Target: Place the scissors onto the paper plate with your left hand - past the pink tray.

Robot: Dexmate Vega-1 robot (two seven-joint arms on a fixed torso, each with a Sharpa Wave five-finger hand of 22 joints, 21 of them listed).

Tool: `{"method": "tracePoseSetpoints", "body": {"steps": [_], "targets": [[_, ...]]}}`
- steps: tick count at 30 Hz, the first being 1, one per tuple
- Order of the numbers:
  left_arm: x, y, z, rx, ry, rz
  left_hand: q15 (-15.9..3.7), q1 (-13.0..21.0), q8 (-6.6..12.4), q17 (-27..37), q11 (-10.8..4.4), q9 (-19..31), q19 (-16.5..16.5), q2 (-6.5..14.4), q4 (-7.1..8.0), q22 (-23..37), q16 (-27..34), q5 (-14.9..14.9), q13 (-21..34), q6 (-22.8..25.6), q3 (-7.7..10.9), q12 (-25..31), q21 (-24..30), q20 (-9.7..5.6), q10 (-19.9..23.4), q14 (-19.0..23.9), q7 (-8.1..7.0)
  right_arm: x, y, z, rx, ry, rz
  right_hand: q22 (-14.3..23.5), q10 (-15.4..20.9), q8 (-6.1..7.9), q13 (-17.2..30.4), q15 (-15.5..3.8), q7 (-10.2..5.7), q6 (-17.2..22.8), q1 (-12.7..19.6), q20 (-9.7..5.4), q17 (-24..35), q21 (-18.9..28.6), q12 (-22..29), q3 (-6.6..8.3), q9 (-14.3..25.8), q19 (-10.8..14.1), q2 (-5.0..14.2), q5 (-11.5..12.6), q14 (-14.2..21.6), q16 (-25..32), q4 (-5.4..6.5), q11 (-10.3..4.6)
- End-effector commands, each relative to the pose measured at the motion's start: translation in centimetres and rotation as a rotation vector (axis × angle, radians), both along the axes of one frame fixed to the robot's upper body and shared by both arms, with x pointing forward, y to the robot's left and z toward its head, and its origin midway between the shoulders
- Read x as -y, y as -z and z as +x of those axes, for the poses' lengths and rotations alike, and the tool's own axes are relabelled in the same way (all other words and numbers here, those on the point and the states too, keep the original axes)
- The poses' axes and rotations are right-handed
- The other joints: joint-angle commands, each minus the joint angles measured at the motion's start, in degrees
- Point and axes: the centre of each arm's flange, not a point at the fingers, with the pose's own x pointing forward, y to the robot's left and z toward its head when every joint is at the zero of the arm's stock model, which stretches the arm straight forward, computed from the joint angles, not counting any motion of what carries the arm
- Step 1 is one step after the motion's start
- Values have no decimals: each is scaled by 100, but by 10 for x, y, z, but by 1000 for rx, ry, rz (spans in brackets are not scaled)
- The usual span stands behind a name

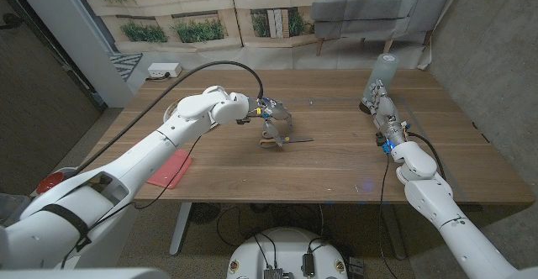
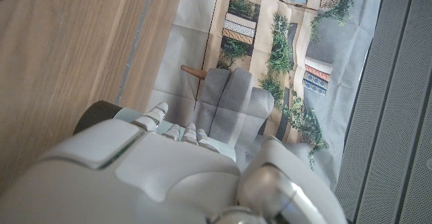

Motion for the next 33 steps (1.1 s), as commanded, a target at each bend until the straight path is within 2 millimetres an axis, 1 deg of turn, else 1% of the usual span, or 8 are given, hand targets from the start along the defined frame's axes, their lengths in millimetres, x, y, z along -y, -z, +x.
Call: {"method": "tracePoseSetpoints", "body": {"steps": [1,5,8,12,13,21,24,33], "targets": [[7,9,-1,35,10,39,-37,133,30,-7,-24,21,-228,-37,-58,7,21,50,15,79,-6,65,69,-60,88,84,-4,4,1,0,1,1,4,16,2,21,21,31,8,12,1,-28,11,27,-35,-10,22,-8,-9,25,-61,0,-22,16],[8,12,-2,59,21,36,-74,252,77,-15,-54,25,-179,-58,-92,-1,23,81,24,218,-2,124,101,-83,212,151,-35,4,3,0,-2,0,3,16,4,21,20,32,3,10,3,-24,11,28,-35,-9,22,-6,-6,25,-62,0,-22,14],[8,14,-2,82,23,44,-114,417,130,-26,-122,34,-66,-95,-123,-11,24,124,39,362,-4,186,164,-124,337,246,-57,4,4,0,-2,-1,1,16,0,16,20,40,10,-3,5,-23,11,28,-38,-7,22,-8,-4,25,-64,-1,-23,19],[8,14,-2,106,23,40,-132,479,182,-24,-129,45,-17,-110,-96,-18,44,154,56,492,-30,258,204,-130,494,361,-48,4,4,0,-4,0,7,16,-5,15,20,41,19,-7,7,-24,11,27,-41,-4,22,-9,-1,24,-62,0,-24,18],[7,14,-2,110,24,38,-212,522,242,-20,-132,59,16,-107,-85,-21,39,172,68,625,-40,294,231,-143,566,389,-46,4,4,-1,-5,1,9,16,-7,15,20,42,24,-8,7,-22,11,27,-42,-4,22,-9,0,24,-64,-1,-25,22],[10,16,-1,149,29,32,-256,581,324,2,-171,94,115,-98,-51,-25,71,202,99,757,-81,369,305,-185,709,537,-75,5,4,-2,-4,5,7,16,-2,18,19,48,21,-6,11,-17,10,27,-43,0,22,-12,4,23,-62,0,-26,23],[9,17,2,151,30,28,-269,599,354,20,-151,108,138,-78,-33,-26,94,214,113,797,-97,396,332,-185,757,608,-73,6,5,-2,-3,7,1,16,10,23,19,52,25,5,12,-16,10,27,-40,1,21,-13,5,22,-55,3,-27,23],[9,20,6,149,43,18,-319,649,452,69,-215,122,213,-33,-3,-26,149,240,148,971,-139,479,409,-204,923,769,-90,7,5,-1,-6,11,4,16,17,25,18,52,22,8,16,-17,9,27,-40,3,21,-13,4,21,-52,3,-31,25]]}}
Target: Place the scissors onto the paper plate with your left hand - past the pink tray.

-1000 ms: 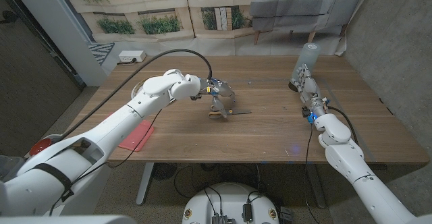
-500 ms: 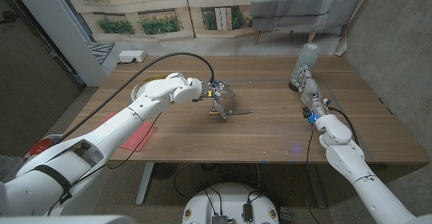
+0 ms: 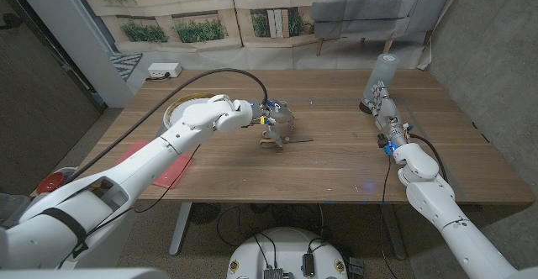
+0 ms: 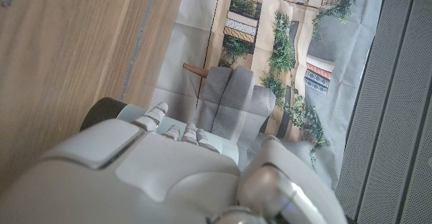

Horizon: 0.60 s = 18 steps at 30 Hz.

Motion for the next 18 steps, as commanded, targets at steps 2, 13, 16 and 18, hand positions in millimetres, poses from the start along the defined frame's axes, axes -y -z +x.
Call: {"method": "tracePoseSetpoints", "body": {"steps": [2,13,16,18], "targets": [[1,5,4,17,13,-3,-176,79,59,38,-70,16,65,19,1,16,67,31,30,114,-27,66,75,-15,121,118,-13,2,0,0,-1,8,-7,16,14,24,18,27,22,8,18,-15,9,27,3,4,21,-13,3,21,-23,2,-32,24],[4,11,7,15,16,5,-198,164,114,79,-67,24,91,66,1,18,86,48,58,183,-48,99,131,-20,171,174,-13,2,-1,2,-5,8,-2,16,11,25,18,34,22,8,24,-15,8,27,-1,8,21,-15,4,19,-21,2,-37,21],[5,12,8,12,17,9,-193,190,116,91,-41,25,91,95,3,18,89,54,65,175,-45,102,143,-23,170,177,-8,2,0,2,-4,8,-5,16,8,26,17,35,34,10,27,-13,8,27,-4,11,21,-15,6,18,-20,2,-39,28],[6,12,8,9,20,9,-198,199,117,94,-44,25,90,99,3,18,89,54,68,171,-47,106,147,-25,176,179,-9,2,0,3,-7,8,0,16,8,26,17,37,31,10,28,-15,8,27,-4,12,21,-15,7,18,-22,1,-39,24]]}}
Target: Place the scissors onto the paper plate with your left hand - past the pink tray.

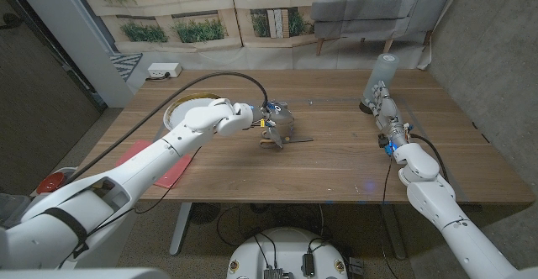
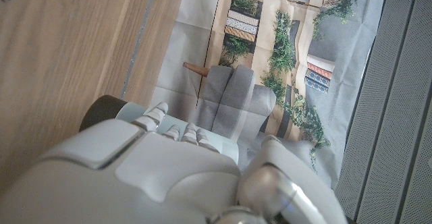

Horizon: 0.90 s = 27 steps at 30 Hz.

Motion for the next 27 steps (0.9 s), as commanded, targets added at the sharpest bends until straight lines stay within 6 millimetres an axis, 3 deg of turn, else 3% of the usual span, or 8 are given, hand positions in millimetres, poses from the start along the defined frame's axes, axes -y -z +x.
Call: {"method": "tracePoseSetpoints", "body": {"steps": [1,22,27], "targets": [[5,4,3,-2,6,12,-170,60,29,19,27,25,33,1,-5,18,41,54,17,36,-11,33,44,-8,46,55,-9,1,0,2,-6,2,0,16,12,26,17,38,30,10,28,-15,8,27,-3,-12,20,-16,7,18,-21,2,-16,25],[8,14,4,-20,17,16,-207,209,131,79,-24,24,53,93,-11,20,66,44,65,205,-45,126,139,-12,222,136,9,4,-1,6,-8,1,1,16,13,27,16,40,27,9,40,-15,8,27,-9,-1,20,-19,17,12,-23,1,-21,30],[9,15,4,-13,16,20,-303,271,294,153,-131,25,175,154,7,20,214,19,119,533,-85,296,250,-13,573,474,-107,5,0,6,-11,4,2,16,20,27,16,39,23,9,44,-16,7,26,-7,3,19,-22,19,10,-21,1,-23,28]]}}
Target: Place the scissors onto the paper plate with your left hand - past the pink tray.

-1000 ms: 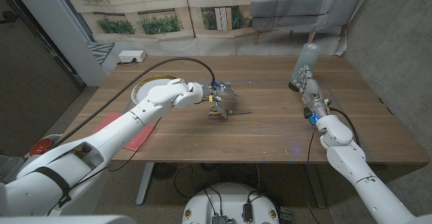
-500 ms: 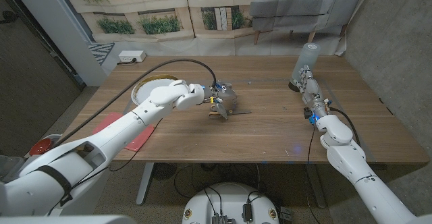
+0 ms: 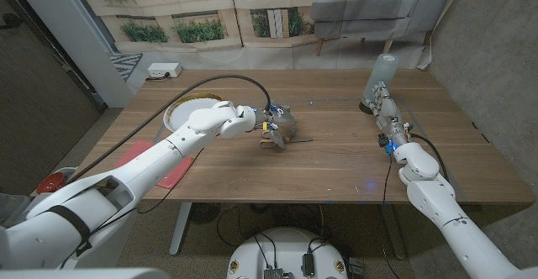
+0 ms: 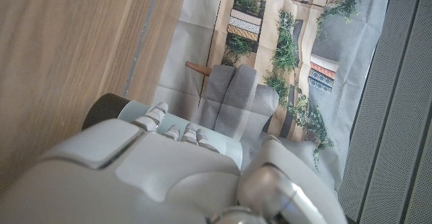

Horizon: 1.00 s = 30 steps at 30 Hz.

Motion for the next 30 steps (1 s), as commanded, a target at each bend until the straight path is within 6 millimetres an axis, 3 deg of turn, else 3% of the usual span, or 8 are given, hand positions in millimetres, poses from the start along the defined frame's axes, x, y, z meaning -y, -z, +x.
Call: {"method": "tracePoseSetpoints", "body": {"steps": [1,10,12,17,21,22,25,30], "targets": [[1,6,0,3,-1,10,-367,123,177,98,-151,24,111,44,2,20,165,12,73,305,-48,219,126,-11,405,348,-103,2,1,1,-4,1,4,16,20,27,16,40,28,10,45,-19,20,26,-8,3,19,-22,18,10,-17,3,-24,33],[1,9,-3,25,12,-5,-624,443,497,692,-370,-1,490,194,-25,87,954,-73,418,819,-225,909,535,68,1446,1421,-200,2,1,0,-4,2,2,16,24,28,16,39,23,13,54,-19,19,26,-8,10,19,-24,22,7,-13,3,-29,35],[1,10,-4,32,16,-4,-763,605,625,942,-435,13,654,227,-51,127,1271,-107,579,1039,-281,1183,700,29,1780,1767,-265,2,1,-1,-2,3,0,16,17,27,16,39,27,11,56,-19,19,26,-12,12,19,-24,23,7,-12,3,-30,34],[1,13,-5,51,22,-7,-989,1040,807,1412,-492,18,946,370,-90,122,1875,-201,590,1357,-301,1417,985,-12,2349,2384,-263,2,0,-2,1,5,0,16,18,27,16,41,27,10,60,-19,19,27,-12,15,19,-24,26,5,-11,3,-32,32],[0,15,-6,63,27,-19,-1048,1330,914,1469,-488,29,1144,530,-121,114,1996,-248,466,1591,-191,1381,1143,-37,2539,2692,-255,2,1,-4,3,8,-3,16,17,27,16,41,28,10,63,-19,19,27,-14,17,19,-24,28,4,-11,3,-33,31],[-1,15,-7,68,31,-26,-1060,1486,1024,1511,-480,33,1192,596,-142,112,2081,-279,458,1843,-137,1405,1209,-67,2706,2850,-302,2,1,-4,2,8,-2,16,23,27,16,41,27,11,64,-19,19,27,-11,18,19,-24,28,4,-11,3,-34,30],[-2,16,-7,80,41,-43,-1119,1833,1155,1549,-474,25,1304,773,-159,107,2135,-379,493,2135,41,1394,1384,-83,2934,3128,-218,2,1,-5,3,10,-3,16,17,26,16,43,33,8,67,-20,19,27,-14,21,19,-26,29,2,-12,2,-35,31],[-3,19,-9,96,48,-42,-1130,1977,1250,1584,-458,-4,1479,776,-128,92,2180,-438,531,2363,97,1393,1578,-141,3199,3436,-204,3,1,-8,6,15,-5,16,18,28,16,44,31,12,71,-20,19,28,-15,24,18,-23,31,0,-10,3,-38,32]]}}
